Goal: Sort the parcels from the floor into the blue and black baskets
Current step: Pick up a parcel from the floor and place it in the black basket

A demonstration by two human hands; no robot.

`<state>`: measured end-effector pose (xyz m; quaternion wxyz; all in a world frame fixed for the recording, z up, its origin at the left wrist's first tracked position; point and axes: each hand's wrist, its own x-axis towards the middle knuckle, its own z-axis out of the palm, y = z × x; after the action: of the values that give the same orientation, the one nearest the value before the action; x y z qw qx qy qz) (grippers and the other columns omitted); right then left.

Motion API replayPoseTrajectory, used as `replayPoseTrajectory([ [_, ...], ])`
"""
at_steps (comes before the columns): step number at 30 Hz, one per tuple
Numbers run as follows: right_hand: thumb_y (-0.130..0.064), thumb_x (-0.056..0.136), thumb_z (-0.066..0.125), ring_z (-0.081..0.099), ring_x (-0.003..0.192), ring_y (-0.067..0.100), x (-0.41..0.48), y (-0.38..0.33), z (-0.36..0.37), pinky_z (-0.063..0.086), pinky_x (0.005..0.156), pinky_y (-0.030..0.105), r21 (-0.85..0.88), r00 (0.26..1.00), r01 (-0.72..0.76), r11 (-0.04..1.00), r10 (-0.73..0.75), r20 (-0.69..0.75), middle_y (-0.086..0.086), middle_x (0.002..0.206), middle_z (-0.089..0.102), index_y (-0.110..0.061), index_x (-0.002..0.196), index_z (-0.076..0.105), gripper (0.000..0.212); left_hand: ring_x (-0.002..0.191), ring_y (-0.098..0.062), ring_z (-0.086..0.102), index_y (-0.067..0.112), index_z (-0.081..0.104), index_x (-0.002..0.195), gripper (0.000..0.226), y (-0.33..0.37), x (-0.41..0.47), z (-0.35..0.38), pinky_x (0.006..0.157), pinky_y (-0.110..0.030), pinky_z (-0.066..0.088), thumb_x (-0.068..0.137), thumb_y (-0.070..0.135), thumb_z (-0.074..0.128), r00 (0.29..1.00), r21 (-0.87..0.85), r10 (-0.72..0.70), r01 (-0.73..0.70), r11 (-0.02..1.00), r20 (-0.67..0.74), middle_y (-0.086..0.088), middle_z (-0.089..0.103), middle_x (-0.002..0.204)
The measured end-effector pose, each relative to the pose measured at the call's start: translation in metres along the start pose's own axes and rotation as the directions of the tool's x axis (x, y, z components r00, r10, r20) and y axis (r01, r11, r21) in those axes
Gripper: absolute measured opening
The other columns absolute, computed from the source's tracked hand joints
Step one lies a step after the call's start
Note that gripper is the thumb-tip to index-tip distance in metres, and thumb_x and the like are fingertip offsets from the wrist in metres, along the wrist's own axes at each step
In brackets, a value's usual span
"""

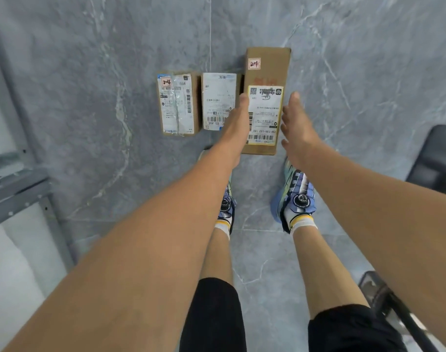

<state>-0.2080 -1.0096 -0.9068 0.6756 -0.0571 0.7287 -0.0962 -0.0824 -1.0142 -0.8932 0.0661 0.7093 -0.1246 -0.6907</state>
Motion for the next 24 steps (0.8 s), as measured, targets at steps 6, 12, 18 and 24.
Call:
replayPoseTrajectory([
  [6,-0.067,0.108,0.015,0.072,0.101,0.004,-0.010,-0.001,0.005,0.053,0.078,0.025,0.012,0.996,0.074,0.997,-0.074,0.043,-0.006,0.125,0.075,-0.030,0.137,0.067,0.070,0.143,-0.020,0.047,0.039,0.048,0.151,0.081,-0.010,-0.002,0.003,0.121,-0.051,0.034,0.086,0.081,0.025,0.998,-0.066,0.057,-0.055,0.996,0.021,0.003,0.050,0.157],
  [12,-0.066,0.108,0.015,0.071,0.095,-0.007,-0.091,-0.039,0.005,0.052,0.088,0.024,0.015,0.982,0.190,0.982,-0.190,-0.003,-0.018,0.114,0.075,-0.037,0.128,0.068,0.064,0.135,-0.012,0.054,0.045,0.058,0.141,0.077,0.029,-0.078,-0.012,0.119,-0.044,0.036,0.087,0.088,0.026,0.981,-0.132,0.188,-0.180,0.975,0.054,0.010,0.061,0.146],
  [18,-0.067,0.107,0.016,0.071,0.108,-0.002,-0.225,-0.103,0.027,0.052,0.102,0.030,-0.005,0.928,0.372,0.928,-0.372,0.031,-0.014,0.124,0.075,-0.037,0.143,0.061,0.065,0.113,0.004,0.067,0.041,0.067,0.127,0.056,0.105,-0.215,-0.052,0.101,-0.025,0.047,0.106,0.066,0.021,0.941,-0.245,0.332,-0.306,0.920,0.070,0.020,0.074,0.118],
  [24,-0.067,0.106,0.017,0.069,0.119,0.004,-0.389,-0.185,0.060,0.046,0.112,0.043,0.017,0.798,0.590,0.807,-0.587,0.135,-0.013,0.130,0.073,-0.042,0.140,0.062,0.061,0.119,-0.002,0.066,0.048,0.068,0.123,0.052,0.178,-0.377,-0.101,0.113,-0.038,0.045,0.106,0.065,0.021,0.853,-0.311,0.522,-0.492,0.813,0.016,0.014,0.072,0.128],
])
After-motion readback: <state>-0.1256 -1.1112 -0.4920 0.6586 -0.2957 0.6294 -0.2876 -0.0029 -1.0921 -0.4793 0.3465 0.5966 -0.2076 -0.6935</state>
